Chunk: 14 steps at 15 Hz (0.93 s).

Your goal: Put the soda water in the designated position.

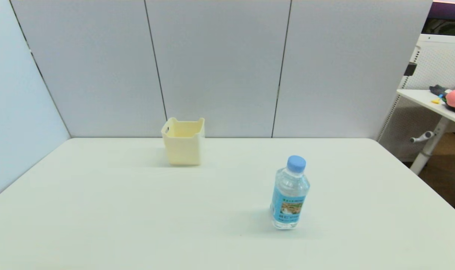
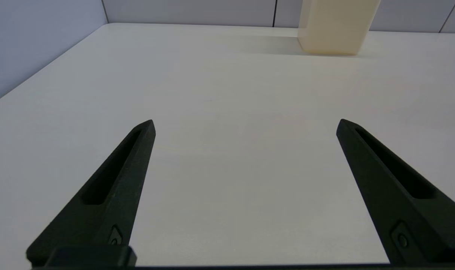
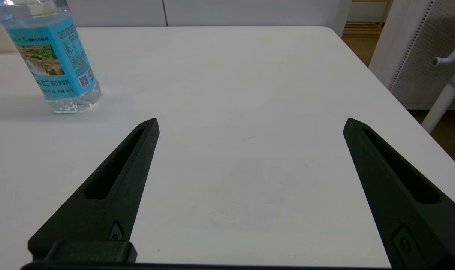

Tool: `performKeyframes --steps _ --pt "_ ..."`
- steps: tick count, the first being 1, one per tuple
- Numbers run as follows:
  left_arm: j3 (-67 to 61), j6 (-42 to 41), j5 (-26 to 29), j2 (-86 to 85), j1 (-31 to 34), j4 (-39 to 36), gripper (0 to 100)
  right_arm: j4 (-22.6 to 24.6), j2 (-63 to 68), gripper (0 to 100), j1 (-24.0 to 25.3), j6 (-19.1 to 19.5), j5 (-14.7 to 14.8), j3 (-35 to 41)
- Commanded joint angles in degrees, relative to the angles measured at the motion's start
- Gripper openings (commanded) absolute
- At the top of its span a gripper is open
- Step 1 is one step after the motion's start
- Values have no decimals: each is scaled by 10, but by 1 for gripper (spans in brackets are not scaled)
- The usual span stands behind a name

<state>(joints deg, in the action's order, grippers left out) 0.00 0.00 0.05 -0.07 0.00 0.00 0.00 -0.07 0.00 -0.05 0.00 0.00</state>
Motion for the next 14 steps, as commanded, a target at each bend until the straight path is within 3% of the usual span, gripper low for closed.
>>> performKeyframes --steps 1,14 --pt "0 0 0 1 0 0 100 0 1 100 0 0 0 0" --pt "0 0 0 1 0 0 100 0 1 100 0 0 0 0"
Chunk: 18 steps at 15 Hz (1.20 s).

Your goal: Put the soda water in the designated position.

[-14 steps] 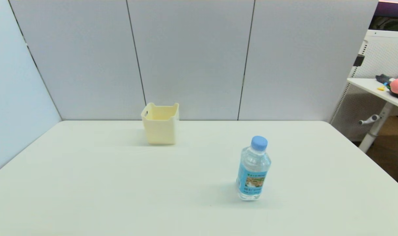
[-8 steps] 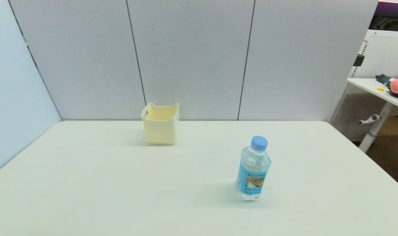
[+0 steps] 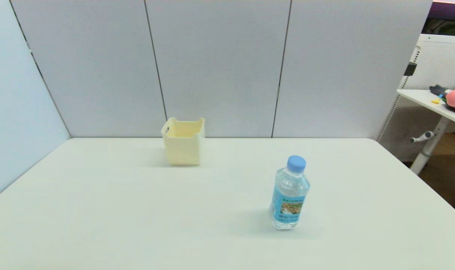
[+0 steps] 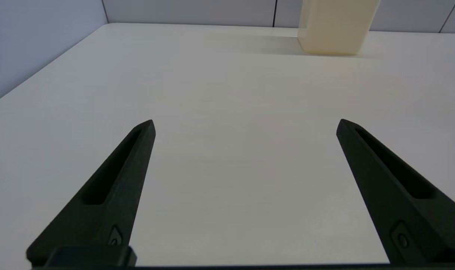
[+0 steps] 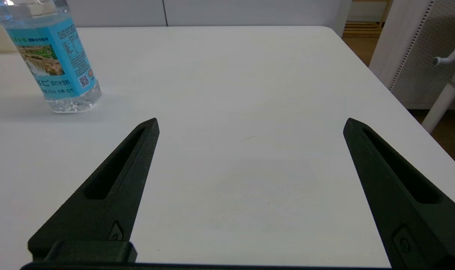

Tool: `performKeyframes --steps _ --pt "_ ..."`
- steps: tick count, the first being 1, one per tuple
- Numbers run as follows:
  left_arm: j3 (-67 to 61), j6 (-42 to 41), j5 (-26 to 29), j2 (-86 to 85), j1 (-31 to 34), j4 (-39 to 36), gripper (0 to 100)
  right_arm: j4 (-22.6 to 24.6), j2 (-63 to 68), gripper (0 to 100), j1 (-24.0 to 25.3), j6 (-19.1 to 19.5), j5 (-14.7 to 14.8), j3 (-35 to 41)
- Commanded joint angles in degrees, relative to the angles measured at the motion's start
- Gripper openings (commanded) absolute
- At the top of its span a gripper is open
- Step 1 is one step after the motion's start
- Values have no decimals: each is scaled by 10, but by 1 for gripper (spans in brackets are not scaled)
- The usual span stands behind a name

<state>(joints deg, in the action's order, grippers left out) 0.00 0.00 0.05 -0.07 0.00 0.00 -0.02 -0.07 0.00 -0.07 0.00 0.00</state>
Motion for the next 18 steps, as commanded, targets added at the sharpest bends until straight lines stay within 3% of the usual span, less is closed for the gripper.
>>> performKeyframes --steps 1,8,10,13,15,18 --pt "0 0 0 1 1 0 100 0 1 100 0 0 0 0" --pt "0 3 0 1 1 -1 100 0 1 100 0 0 0 0" --pt "8 -54 6 43 0 -17 100 0 1 100 0 0 0 0" --pt "109 -156 82 192 -12 -43 100 0 1 100 0 0 0 0" --pt "178 -203 84 309 -38 -52 100 0 1 100 0 0 0 0" --pt "265 -252 86 496 -119 -144 100 0 1 100 0 0 0 0"
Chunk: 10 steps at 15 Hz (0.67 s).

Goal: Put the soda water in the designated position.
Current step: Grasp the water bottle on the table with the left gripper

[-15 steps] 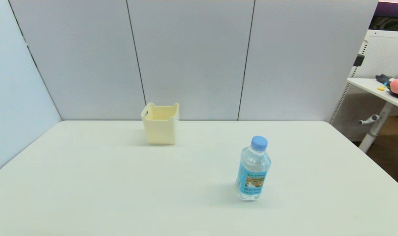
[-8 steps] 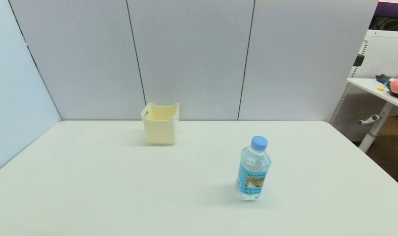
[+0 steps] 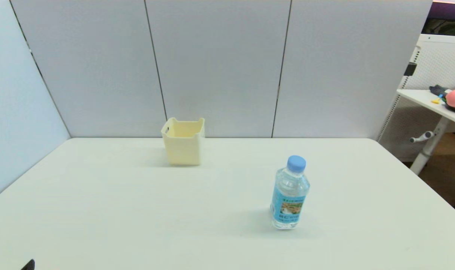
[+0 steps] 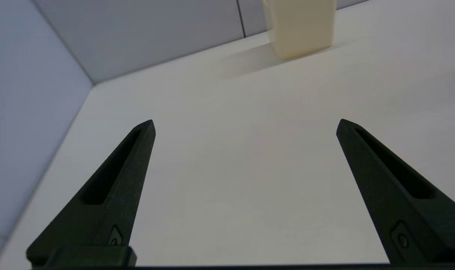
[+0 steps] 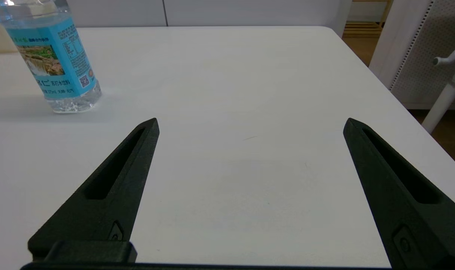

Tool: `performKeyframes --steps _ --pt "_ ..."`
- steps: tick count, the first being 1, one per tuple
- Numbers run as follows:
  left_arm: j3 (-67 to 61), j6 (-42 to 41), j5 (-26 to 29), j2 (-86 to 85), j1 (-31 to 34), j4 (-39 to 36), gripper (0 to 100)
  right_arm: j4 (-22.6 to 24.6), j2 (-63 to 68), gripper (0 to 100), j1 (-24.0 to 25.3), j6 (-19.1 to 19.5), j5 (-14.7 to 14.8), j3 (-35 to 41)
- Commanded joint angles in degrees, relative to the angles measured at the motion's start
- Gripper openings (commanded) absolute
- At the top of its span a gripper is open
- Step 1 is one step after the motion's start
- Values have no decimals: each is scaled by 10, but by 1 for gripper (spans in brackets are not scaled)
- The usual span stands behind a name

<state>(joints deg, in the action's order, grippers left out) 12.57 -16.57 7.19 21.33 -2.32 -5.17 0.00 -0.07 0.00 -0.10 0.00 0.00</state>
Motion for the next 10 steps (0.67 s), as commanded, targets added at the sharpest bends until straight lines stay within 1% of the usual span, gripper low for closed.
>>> performKeyframes --steps 1,4,7,9,10 --pt "163 -87 14 339 -134 -120 100 0 1 100 0 0 0 0" --pt "215 -81 14 499 -239 -219 100 0 1 100 0 0 0 0" --pt "222 -56 15 579 -319 -270 100 0 1 100 0 0 0 0" --pt "221 -42 15 622 -351 -311 100 0 1 100 0 0 0 0" --pt "223 -40 28 650 -359 -337 100 0 1 100 0 0 0 0"
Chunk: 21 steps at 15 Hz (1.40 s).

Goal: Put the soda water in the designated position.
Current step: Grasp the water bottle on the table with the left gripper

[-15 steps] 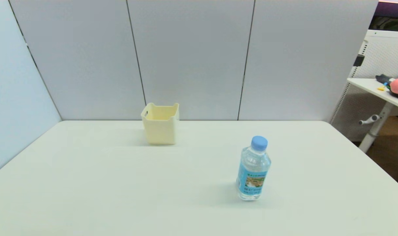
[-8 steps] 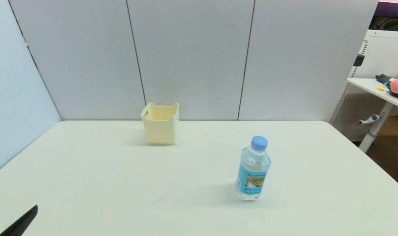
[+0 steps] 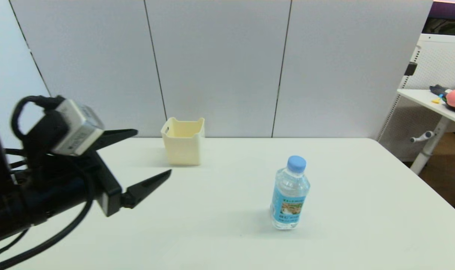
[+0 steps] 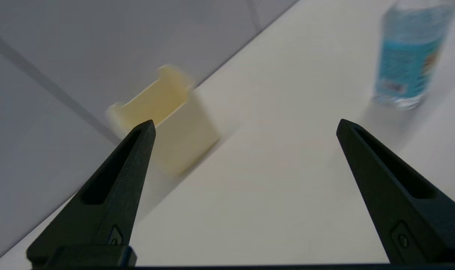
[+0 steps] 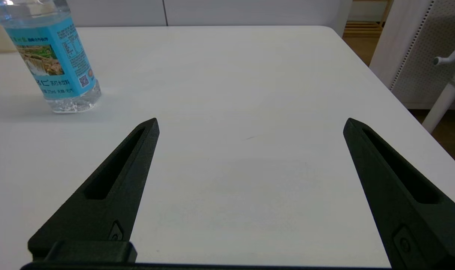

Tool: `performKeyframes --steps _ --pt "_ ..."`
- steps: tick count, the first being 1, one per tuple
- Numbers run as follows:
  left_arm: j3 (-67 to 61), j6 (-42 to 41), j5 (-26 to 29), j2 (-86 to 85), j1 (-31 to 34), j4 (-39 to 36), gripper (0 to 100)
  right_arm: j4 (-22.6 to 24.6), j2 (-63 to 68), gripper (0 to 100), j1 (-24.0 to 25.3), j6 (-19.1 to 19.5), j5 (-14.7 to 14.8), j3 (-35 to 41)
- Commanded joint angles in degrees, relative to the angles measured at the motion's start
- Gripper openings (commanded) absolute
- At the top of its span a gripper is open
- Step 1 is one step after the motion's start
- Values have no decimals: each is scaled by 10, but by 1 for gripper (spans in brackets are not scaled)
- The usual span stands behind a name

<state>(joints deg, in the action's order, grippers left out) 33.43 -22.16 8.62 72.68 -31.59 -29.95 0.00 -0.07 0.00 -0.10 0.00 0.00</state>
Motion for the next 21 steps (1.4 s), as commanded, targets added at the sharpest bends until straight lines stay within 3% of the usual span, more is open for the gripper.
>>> performKeyframes --steps 1,3,8,14,21 --pt "16 18 39 155 -67 -102 100 0 1 100 0 0 0 0" --pt "28 18 65 197 -69 -127 100 0 1 100 0 0 0 0" --pt "55 28 67 307 -82 -245 100 0 1 100 0 0 0 0" --pt "81 66 84 372 -104 -314 100 0 1 100 0 0 0 0" --pt "79 67 207 385 -113 -342 100 0 1 100 0 0 0 0"
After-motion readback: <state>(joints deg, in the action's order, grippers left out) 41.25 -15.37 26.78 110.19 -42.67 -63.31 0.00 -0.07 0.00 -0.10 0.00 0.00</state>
